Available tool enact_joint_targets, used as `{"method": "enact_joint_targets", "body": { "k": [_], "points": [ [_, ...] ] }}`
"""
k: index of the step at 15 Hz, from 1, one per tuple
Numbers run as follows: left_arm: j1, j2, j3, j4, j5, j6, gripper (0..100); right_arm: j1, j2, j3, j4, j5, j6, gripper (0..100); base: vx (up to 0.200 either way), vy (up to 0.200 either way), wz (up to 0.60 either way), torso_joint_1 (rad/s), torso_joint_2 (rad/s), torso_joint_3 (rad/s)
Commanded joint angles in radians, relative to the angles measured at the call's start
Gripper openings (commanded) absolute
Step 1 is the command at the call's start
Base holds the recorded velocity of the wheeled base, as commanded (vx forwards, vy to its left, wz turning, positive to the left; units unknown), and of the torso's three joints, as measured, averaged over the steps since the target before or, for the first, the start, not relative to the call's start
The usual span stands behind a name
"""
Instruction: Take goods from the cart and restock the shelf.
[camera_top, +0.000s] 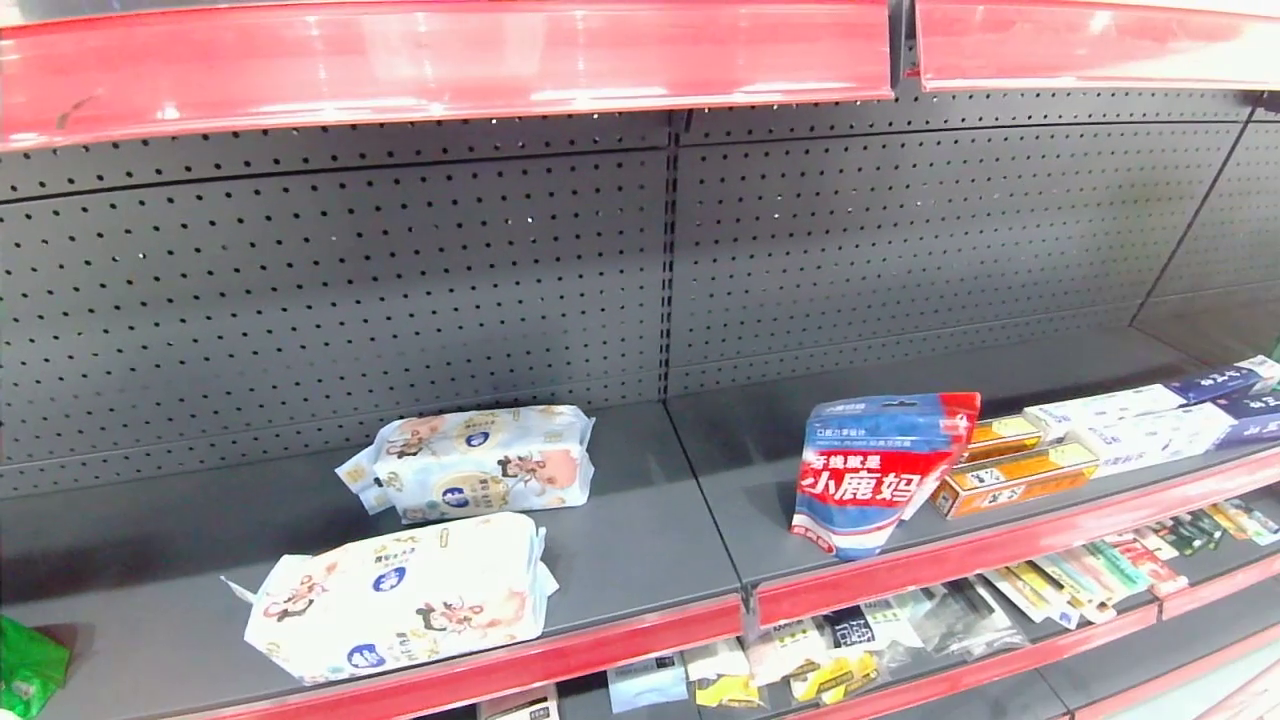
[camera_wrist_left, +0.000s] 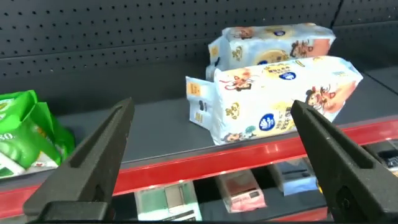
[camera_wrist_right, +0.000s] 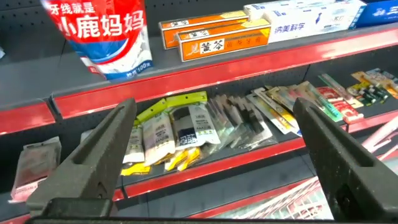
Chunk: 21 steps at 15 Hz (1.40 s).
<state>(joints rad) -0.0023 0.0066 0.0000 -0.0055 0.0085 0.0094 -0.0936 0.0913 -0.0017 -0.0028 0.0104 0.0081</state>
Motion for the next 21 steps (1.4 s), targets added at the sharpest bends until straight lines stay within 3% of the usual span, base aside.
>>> {"method": "enact_joint_targets", "body": {
  "k": [1,2,3,4,5,6,7,8,11,21],
  "points": [
    [-0.001,0.01,0.0,-0.002,-0.01,0.011,100,0.0,0.005,0.0,0.0,0.0,0.001,100,0.0,0.0,0.0,0.0,0.0,0.0],
    [-0.004,0.032,-0.061,-0.008,-0.028,0.017,100,0.0,0.005,0.0,0.0,0.0,0.0,100,0.0,0.0,0.0,0.0,0.0,0.0],
    [-0.027,0.271,-0.304,-0.008,-0.024,-0.019,100,0.0,0.005,0.0,0.0,0.0,0.001,100,0.0,0.0,0.0,0.0,0.0,0.0],
    [-0.022,0.495,-0.499,-0.027,0.007,-0.135,100,0.0,0.005,0.0,0.0,0.0,0.0,100,0.0,0.0,0.0,0.0,0.0,0.0],
    [0.01,0.668,-0.606,-0.033,0.091,-0.178,100,0.0,0.005,0.0,0.0,0.0,0.0,100,0.0,0.0,0.0,0.0,0.0,0.0],
    [0.074,0.78,-0.604,-0.031,0.197,-0.137,100,0.0,0.005,0.0,0.0,0.0,0.0,100,0.0,0.0,0.0,0.0,0.0,0.0],
    [0.125,0.857,-0.545,-0.03,0.252,-0.052,100,0.0,0.005,0.0,0.0,0.0,0.0,100,0.0,0.0,0.0,0.0,0.0,0.0],
    [0.147,0.905,-0.486,-0.03,0.251,-0.02,100,0.0,0.005,0.0,0.0,0.0,0.001,100,0.0,0.0,0.0,0.0,0.0,0.0],
    [0.151,1.01,-0.42,-0.034,0.251,-0.019,100,0.0,0.005,0.0,0.0,0.0,0.001,100,0.0,0.0,0.0,0.0,0.0,0.0],
    [0.156,1.244,-0.391,-0.039,0.252,-0.015,100,0.0,0.005,0.0,0.0,0.0,0.0,100,0.0,0.0,0.0,0.0,0.0,0.0]
  ]
}}
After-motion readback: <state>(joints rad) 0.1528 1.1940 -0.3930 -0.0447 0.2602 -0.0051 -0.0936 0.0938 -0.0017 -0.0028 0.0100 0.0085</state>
